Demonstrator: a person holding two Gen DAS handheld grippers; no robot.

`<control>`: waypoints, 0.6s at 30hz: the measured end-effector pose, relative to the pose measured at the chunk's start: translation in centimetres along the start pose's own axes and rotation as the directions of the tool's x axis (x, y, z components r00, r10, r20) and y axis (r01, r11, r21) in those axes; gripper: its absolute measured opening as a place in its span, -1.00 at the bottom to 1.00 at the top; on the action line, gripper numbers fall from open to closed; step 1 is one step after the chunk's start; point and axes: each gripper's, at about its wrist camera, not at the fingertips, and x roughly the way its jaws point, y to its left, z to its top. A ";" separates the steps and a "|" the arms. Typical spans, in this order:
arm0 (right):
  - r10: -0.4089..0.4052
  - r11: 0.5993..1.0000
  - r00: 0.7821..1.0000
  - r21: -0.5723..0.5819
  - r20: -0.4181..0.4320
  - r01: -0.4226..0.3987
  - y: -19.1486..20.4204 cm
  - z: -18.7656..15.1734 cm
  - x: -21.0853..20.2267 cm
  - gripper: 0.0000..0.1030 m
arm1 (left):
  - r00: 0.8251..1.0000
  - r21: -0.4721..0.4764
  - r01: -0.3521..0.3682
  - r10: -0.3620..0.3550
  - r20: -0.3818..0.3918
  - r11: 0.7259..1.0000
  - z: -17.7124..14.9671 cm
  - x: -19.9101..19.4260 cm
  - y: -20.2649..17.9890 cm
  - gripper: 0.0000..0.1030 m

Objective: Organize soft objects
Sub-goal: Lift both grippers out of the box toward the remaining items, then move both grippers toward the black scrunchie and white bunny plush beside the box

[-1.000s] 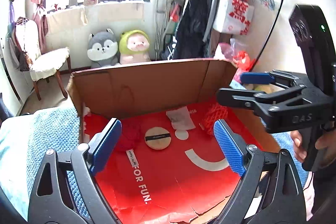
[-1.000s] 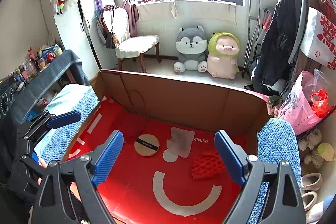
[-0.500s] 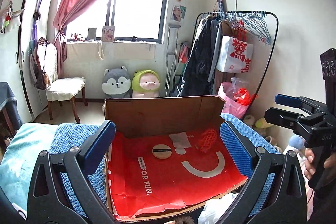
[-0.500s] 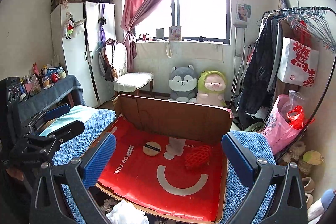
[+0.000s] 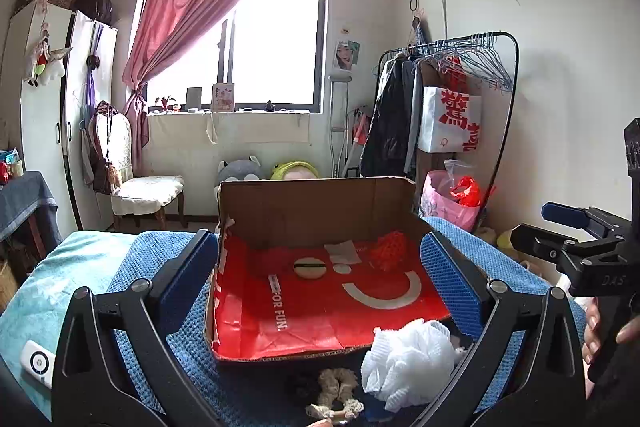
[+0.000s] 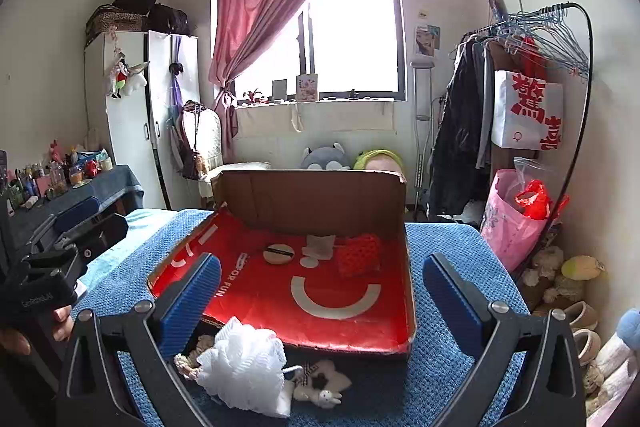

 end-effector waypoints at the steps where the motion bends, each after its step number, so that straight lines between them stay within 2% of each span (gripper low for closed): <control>1: -0.016 1.000 1.000 0.000 0.003 0.016 0.0 -0.7 -0.2 1.00 | 1.000 0.006 -0.007 0.007 0.000 1.000 -0.5 -0.3 -0.3 1.00; 12: -0.094 0.994 0.995 0.060 0.025 0.092 -0.3 -6.7 -1.7 1.00 | 0.999 -0.014 -0.006 0.005 -0.047 1.000 -5.6 -1.5 -1.4 1.00; 18: -0.136 0.988 0.989 0.079 0.051 0.132 -0.2 -9.3 -2.1 1.00 | 0.999 -0.001 -0.018 0.018 -0.033 1.000 -7.7 -2.3 -1.7 1.00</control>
